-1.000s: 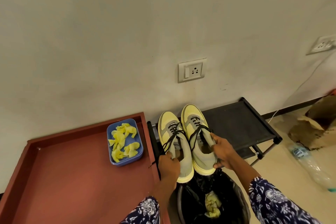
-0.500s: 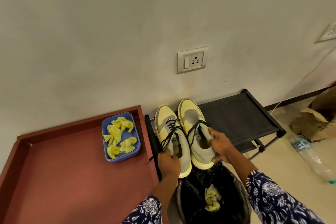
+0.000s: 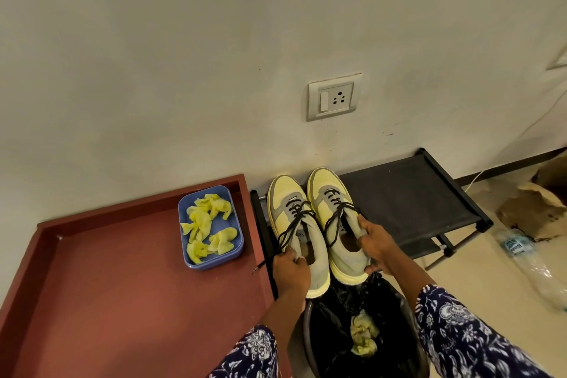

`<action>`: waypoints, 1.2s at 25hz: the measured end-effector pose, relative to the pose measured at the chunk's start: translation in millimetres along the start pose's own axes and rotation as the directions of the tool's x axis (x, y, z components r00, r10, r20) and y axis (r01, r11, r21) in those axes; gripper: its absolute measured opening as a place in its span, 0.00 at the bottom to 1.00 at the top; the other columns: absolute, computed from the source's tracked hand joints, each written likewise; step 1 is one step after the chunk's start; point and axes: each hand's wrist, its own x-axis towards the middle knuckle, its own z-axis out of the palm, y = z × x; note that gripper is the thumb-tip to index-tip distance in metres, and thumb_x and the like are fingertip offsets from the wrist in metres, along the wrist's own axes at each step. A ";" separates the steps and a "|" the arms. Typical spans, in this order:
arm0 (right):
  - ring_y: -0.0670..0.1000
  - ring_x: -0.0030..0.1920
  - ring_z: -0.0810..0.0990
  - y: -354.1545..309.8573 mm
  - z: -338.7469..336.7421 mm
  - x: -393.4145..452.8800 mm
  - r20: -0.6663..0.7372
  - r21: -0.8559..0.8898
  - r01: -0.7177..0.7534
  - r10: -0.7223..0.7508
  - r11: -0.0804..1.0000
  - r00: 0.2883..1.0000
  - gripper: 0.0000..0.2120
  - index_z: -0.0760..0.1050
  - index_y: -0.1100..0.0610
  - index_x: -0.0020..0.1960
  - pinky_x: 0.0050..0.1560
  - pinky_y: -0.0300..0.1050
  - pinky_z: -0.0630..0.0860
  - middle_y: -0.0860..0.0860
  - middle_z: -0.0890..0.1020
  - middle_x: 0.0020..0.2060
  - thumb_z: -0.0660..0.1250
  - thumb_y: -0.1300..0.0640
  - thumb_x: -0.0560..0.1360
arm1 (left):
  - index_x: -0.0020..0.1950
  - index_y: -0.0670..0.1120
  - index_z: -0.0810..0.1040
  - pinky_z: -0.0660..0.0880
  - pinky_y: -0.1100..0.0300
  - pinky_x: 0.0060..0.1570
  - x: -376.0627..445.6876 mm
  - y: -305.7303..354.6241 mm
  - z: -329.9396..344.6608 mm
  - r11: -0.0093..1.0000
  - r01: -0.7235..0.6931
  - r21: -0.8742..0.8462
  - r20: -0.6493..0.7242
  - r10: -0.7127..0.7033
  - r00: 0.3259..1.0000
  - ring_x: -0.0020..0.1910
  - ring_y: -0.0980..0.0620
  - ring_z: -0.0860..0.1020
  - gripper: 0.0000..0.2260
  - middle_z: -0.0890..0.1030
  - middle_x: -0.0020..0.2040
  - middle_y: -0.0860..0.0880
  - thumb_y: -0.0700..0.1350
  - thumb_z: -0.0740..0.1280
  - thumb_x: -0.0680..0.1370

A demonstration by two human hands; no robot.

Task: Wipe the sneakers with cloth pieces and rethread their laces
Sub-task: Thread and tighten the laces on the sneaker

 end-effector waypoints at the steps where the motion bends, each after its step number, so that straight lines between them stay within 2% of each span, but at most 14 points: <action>1: 0.67 0.64 0.68 0.4 1.6 -1.4 -0.001 -0.011 0.003 -0.003 1.000 1.000 0.30 0.53 0.42 0.74 0.54 0.68 0.75 0.59 0.63 0.70 0.55 0.65 0.78 | 0.49 0.38 0.78 0.72 0.50 0.61 0.0 0.5 -1.1 1.000 0.008 -0.014 0.020 -0.008 1.000 0.56 0.41 0.75 0.07 0.75 0.57 0.38 0.40 0.61 0.77; 4: 0.67 0.66 0.67 -1.4 7.0 -10.3 -0.043 -0.098 0.028 -0.033 0.995 0.999 0.27 0.49 0.44 0.75 0.56 0.63 0.76 0.59 0.61 0.71 0.55 0.57 0.80 | 0.42 0.42 0.74 0.73 0.51 0.57 -3.0 7.9 -8.5 0.999 0.033 -0.007 0.080 -0.033 0.996 0.54 0.41 0.76 0.07 0.76 0.55 0.39 0.43 0.60 0.78; 6: 0.65 0.67 0.68 -3.9 10.9 -14.2 -0.089 -0.265 0.087 -0.115 0.960 0.989 0.26 0.51 0.50 0.75 0.61 0.59 0.73 0.59 0.64 0.71 0.54 0.53 0.80 | 0.49 0.40 0.75 0.73 0.52 0.57 -5.8 15.5 -15.6 0.999 0.031 0.042 0.088 -0.035 0.996 0.56 0.41 0.75 0.07 0.77 0.55 0.39 0.42 0.59 0.78; 8: 0.62 0.65 0.70 -7.3 13.1 -19.8 -0.156 -0.405 0.138 -0.216 0.904 0.964 0.22 0.60 0.56 0.72 0.62 0.54 0.71 0.60 0.70 0.67 0.54 0.52 0.79 | 0.57 0.38 0.73 0.73 0.54 0.56 -6.7 22.4 -21.5 0.995 0.055 0.080 0.073 -0.061 0.995 0.57 0.41 0.74 0.11 0.76 0.57 0.39 0.40 0.59 0.77; 9: 0.62 0.62 0.72 -10.0 13.9 -22.5 -0.206 -0.424 0.145 -0.251 0.894 0.946 0.19 0.64 0.58 0.67 0.60 0.54 0.72 0.60 0.73 0.63 0.54 0.52 0.79 | 0.56 0.37 0.73 0.73 0.55 0.52 -9.2 28.6 -25.7 0.993 0.057 0.101 0.061 -0.063 0.996 0.56 0.41 0.75 0.11 0.76 0.56 0.39 0.39 0.59 0.76; 11: 0.61 0.59 0.73 -17.4 15.2 -30.9 -0.323 -0.425 0.145 -0.299 0.893 0.898 0.17 0.68 0.58 0.63 0.57 0.55 0.74 0.59 0.75 0.59 0.55 0.51 0.78 | 0.52 0.38 0.74 0.71 0.57 0.45 -11.7 39.6 -33.6 0.992 0.002 0.126 0.031 -0.006 1.000 0.53 0.41 0.76 0.08 0.78 0.53 0.40 0.38 0.59 0.75; 13: 0.61 0.59 0.73 -30.7 21.2 -42.6 -0.402 -0.419 0.210 -0.388 0.883 0.829 0.16 0.69 0.59 0.63 0.56 0.54 0.74 0.59 0.74 0.59 0.56 0.52 0.79 | 0.52 0.39 0.76 0.73 0.56 0.48 -10.4 46.9 -46.6 0.987 -0.107 0.117 -0.016 0.109 0.994 0.53 0.43 0.76 0.09 0.78 0.52 0.42 0.38 0.59 0.75; 15: 0.61 0.58 0.74 -49.9 34.3 -53.4 -0.423 -0.382 0.354 -0.503 0.853 0.754 0.15 0.70 0.61 0.63 0.54 0.52 0.73 0.60 0.74 0.59 0.57 0.56 0.78 | 0.54 0.40 0.77 0.73 0.54 0.53 -7.5 50.4 -66.5 0.975 -0.199 0.094 -0.098 0.208 0.973 0.54 0.44 0.76 0.10 0.79 0.53 0.44 0.38 0.60 0.75; 18: 0.60 0.58 0.74 -75.7 65.3 -65.9 -0.309 -0.378 0.535 -0.648 0.755 0.696 0.15 0.73 0.62 0.62 0.57 0.49 0.71 0.60 0.76 0.58 0.58 0.59 0.77 | 0.50 0.39 0.79 0.74 0.53 0.49 3.2 40.9 -104.5 0.961 -0.265 0.079 -0.234 0.276 0.932 0.48 0.44 0.77 0.08 0.80 0.49 0.41 0.37 0.61 0.75; 20: 0.60 0.60 0.73 -83.1 89.3 -72.0 -0.108 -0.503 0.587 -0.720 0.634 0.686 0.16 0.74 0.58 0.61 0.60 0.50 0.69 0.59 0.76 0.58 0.57 0.61 0.76 | 0.45 0.39 0.79 0.74 0.51 0.47 14.4 25.5 -127.8 0.968 -0.235 0.089 -0.286 0.251 0.925 0.45 0.43 0.76 0.06 0.79 0.45 0.40 0.36 0.62 0.75; 22: 0.61 0.63 0.69 -81.7 112.2 -81.1 0.141 -0.689 0.577 -0.699 0.439 0.701 0.18 0.74 0.55 0.62 0.61 0.51 0.68 0.56 0.74 0.60 0.56 0.60 0.75 | 0.47 0.37 0.79 0.74 0.49 0.50 24.4 6.6 -147.6 0.985 -0.166 0.051 -0.313 0.174 0.934 0.49 0.40 0.76 0.07 0.80 0.49 0.38 0.36 0.62 0.74; 24: 0.59 0.64 0.66 -71.3 126.3 -89.0 0.279 -0.805 0.529 -0.614 0.269 0.738 0.16 0.74 0.53 0.61 0.62 0.53 0.65 0.54 0.73 0.61 0.55 0.56 0.76 | 0.50 0.38 0.79 0.72 0.51 0.53 29.8 -8.2 -162.3 0.994 -0.098 0.043 -0.326 0.107 0.939 0.54 0.39 0.75 0.09 0.79 0.53 0.38 0.36 0.62 0.74; 26: 0.58 0.65 0.65 -58.7 134.0 -90.2 0.297 -0.843 0.492 -0.573 0.219 0.764 0.15 0.74 0.52 0.60 0.65 0.56 0.61 0.53 0.73 0.61 0.55 0.54 0.76 | 0.52 0.39 0.79 0.71 0.52 0.55 33.7 -18.8 -172.8 0.996 -0.071 0.045 -0.345 0.082 0.935 0.55 0.39 0.75 0.10 0.78 0.54 0.38 0.36 0.61 0.74; 30: 0.55 0.66 0.65 -51.8 133.8 -86.5 0.250 -0.857 0.458 -0.586 0.237 0.771 0.16 0.74 0.51 0.61 0.64 0.53 0.60 0.50 0.75 0.60 0.55 0.57 0.77 | 0.53 0.38 0.79 0.70 0.52 0.55 39.0 -29.1 -182.1 0.997 -0.071 0.030 -0.358 0.077 0.930 0.56 0.39 0.75 0.11 0.78 0.55 0.38 0.36 0.62 0.74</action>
